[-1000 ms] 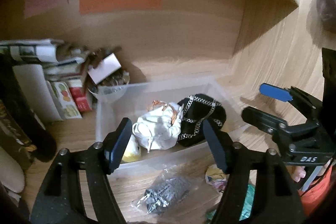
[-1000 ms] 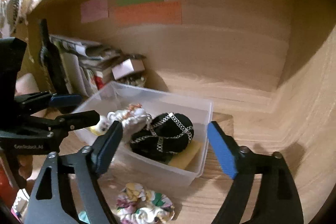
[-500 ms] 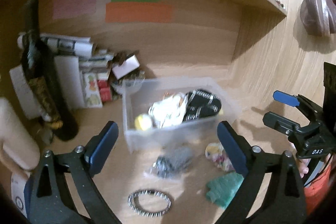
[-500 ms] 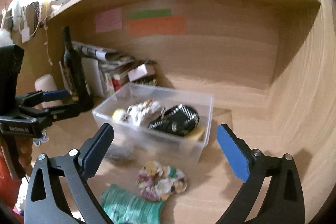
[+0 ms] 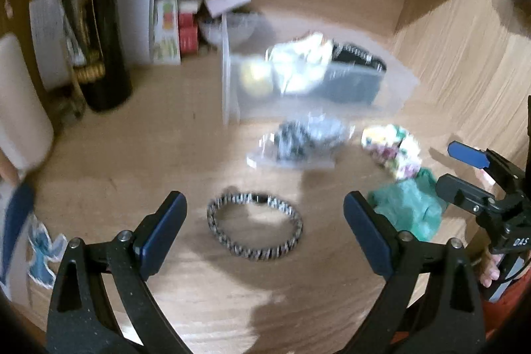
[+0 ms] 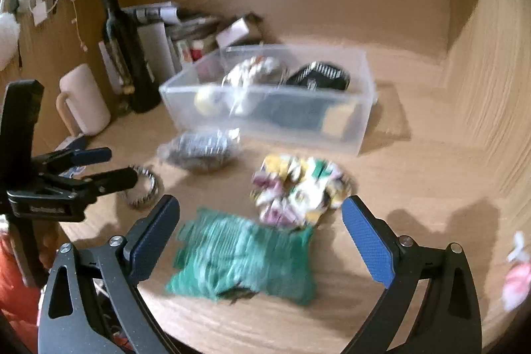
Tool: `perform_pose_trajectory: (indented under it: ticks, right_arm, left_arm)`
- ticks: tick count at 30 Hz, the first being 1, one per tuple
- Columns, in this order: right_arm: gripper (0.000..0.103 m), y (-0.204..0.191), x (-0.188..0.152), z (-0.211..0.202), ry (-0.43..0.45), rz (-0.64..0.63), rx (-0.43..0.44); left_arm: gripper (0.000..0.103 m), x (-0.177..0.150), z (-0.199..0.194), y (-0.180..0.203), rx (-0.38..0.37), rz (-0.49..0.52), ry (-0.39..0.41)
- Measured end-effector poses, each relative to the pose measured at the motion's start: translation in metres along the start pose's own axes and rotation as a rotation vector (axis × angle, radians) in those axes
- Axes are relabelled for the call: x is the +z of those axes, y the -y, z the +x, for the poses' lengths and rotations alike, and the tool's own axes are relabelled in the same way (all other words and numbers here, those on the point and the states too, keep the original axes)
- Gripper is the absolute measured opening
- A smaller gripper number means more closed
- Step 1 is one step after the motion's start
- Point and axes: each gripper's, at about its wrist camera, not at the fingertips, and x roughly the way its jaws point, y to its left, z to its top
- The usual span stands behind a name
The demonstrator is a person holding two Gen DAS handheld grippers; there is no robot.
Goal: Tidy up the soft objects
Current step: 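Grasp the black-white beaded bracelet with the left tool while the right tool grasps the green knit cloth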
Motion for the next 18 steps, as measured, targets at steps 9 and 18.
perform_pose_trajectory:
  ticks: [9,18]
  right_arm:
    - [0.098,-0.006,-0.022,0.025,-0.105,0.006,0.015]
    - [0.043,-0.011,-0.029,0.019,-0.097,-0.063,0.012]
  left_arm:
    - [0.096,-0.014,0.019,-0.002,0.014,-0.001,-0.050]
    - [0.062,-0.017,0.017,0.008,0.035,0.079,-0.013]
